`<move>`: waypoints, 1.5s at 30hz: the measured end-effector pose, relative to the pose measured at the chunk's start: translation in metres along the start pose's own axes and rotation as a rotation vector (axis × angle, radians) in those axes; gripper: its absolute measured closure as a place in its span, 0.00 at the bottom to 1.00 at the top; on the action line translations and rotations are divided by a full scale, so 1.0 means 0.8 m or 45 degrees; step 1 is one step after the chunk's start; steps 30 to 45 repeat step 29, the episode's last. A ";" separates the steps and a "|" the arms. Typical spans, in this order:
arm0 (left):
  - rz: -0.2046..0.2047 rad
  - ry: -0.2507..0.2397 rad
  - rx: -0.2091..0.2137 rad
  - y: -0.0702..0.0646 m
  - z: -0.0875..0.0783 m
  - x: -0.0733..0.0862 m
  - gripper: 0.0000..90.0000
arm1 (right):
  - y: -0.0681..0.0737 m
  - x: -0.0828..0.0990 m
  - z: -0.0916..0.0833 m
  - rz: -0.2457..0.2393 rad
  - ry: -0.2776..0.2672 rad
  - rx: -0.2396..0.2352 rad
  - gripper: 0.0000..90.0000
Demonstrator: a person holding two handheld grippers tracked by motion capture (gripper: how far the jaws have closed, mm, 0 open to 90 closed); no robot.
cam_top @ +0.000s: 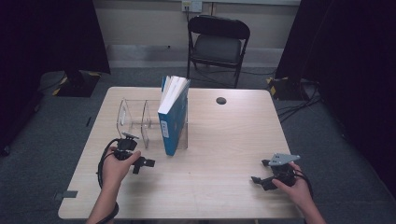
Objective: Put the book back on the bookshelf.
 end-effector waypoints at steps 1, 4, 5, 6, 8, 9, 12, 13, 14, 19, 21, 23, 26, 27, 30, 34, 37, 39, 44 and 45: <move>0.004 -0.001 -0.006 0.001 0.002 0.001 0.24 | 0.000 0.000 0.000 0.001 0.000 -0.001 0.13; 0.008 -0.002 -0.014 0.003 0.010 0.005 0.23 | 0.000 0.000 0.000 0.000 0.000 0.000 0.13; 0.015 0.000 -0.019 0.004 0.012 0.006 0.23 | 0.000 0.000 0.000 0.000 0.000 0.000 0.13; 0.031 0.011 -0.036 0.004 0.016 0.008 0.23 | 0.000 0.000 0.000 0.000 0.001 0.000 0.13; 0.058 0.029 -0.056 0.005 0.022 0.011 0.23 | 0.000 0.000 0.000 0.000 0.000 0.000 0.13; 0.074 0.033 -0.079 0.005 0.024 0.012 0.23 | 0.000 0.000 0.000 0.000 -0.001 -0.001 0.13; 0.113 0.014 -0.097 0.005 0.029 0.016 0.22 | 0.000 0.000 0.000 0.000 -0.001 -0.001 0.13; 0.133 0.010 -0.100 0.005 0.030 0.017 0.21 | 0.000 0.000 0.000 -0.001 -0.001 0.000 0.13; 0.142 0.005 -0.101 0.004 0.030 0.018 0.20 | 0.000 0.000 0.000 -0.001 -0.001 0.000 0.13; 0.198 -0.015 -0.123 0.002 0.032 0.022 0.18 | 0.000 0.000 0.000 0.000 -0.001 -0.001 0.13; 0.220 -0.032 -0.138 0.001 0.033 0.024 0.17 | 0.000 0.000 0.000 -0.001 -0.001 -0.001 0.13; 0.253 -0.041 -0.163 0.000 0.034 0.027 0.17 | 0.000 0.000 0.000 -0.001 0.002 0.001 0.13; 0.299 -0.061 -0.203 -0.003 0.037 0.031 0.17 | 0.000 0.000 0.000 -0.001 0.002 0.001 0.13; 0.307 -0.074 -0.208 -0.005 0.038 0.032 0.17 | 0.000 0.000 0.000 -0.001 0.002 0.001 0.13; 0.336 -0.084 -0.231 -0.006 0.040 0.034 0.16 | 0.000 0.000 0.000 -0.001 0.002 0.002 0.13; 0.336 -0.084 -0.231 -0.006 0.040 0.034 0.16 | 0.000 0.000 0.000 -0.001 0.002 0.002 0.13; 0.336 -0.084 -0.231 -0.006 0.040 0.034 0.16 | 0.000 0.000 0.000 -0.001 0.002 0.002 0.13; 0.336 -0.084 -0.231 -0.006 0.040 0.034 0.16 | 0.000 0.000 0.000 -0.001 0.002 0.002 0.13; 0.336 -0.084 -0.231 -0.006 0.040 0.034 0.16 | 0.000 0.000 0.000 -0.001 0.002 0.002 0.13; 0.336 -0.084 -0.231 -0.006 0.040 0.034 0.16 | 0.000 0.000 0.000 -0.001 0.002 0.002 0.13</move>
Point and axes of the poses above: each handheld gripper's, and its own axes: z roughly forward along the jaws, x roughly out of its underside, y roughly to its left, the point moved 4 cm from there along z, roughly forward along the jaws, and after that the axes turned 8 degrees about y, right-handed, at the moved point
